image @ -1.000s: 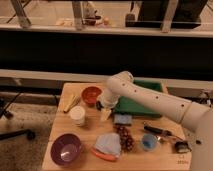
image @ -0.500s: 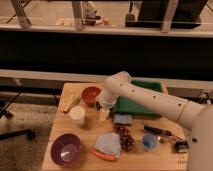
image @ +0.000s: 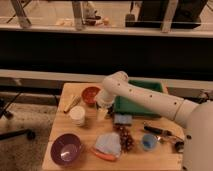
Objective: Place eraser in table surface
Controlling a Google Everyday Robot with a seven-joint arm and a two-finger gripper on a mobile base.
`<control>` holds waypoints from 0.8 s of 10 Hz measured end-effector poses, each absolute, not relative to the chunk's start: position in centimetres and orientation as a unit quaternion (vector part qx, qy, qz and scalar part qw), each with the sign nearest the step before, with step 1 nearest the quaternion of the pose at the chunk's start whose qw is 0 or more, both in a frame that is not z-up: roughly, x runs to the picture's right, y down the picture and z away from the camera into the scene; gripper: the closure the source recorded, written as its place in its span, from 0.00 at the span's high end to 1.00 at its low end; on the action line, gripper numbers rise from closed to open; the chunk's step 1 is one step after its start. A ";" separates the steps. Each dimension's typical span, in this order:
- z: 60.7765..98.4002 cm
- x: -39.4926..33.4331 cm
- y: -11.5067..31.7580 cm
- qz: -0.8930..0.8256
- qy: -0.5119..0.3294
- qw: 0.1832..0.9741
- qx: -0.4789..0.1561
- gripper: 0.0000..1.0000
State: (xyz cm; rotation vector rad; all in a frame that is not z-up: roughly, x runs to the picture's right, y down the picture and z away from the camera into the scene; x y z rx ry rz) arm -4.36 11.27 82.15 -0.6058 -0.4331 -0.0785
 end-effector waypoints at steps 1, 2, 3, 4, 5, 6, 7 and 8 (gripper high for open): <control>82.2 -4.5 11.3 -0.039 -0.212 0.930 -0.296 0.56; 82.3 -4.6 11.2 -0.041 -0.213 0.930 -0.296 0.46; 82.4 -4.6 11.2 -0.042 -0.214 0.930 -0.295 0.36; 82.4 -4.6 11.0 -0.044 -0.215 0.930 -0.295 0.24; 82.5 -4.5 11.0 -0.044 -0.215 0.930 -0.295 0.16; 82.5 -4.4 11.0 -0.044 -0.215 0.930 -0.294 0.08; 82.5 -4.1 10.9 -0.043 -0.215 0.931 -0.293 0.01; 82.4 -3.8 10.6 -0.042 -0.215 0.931 -0.291 0.00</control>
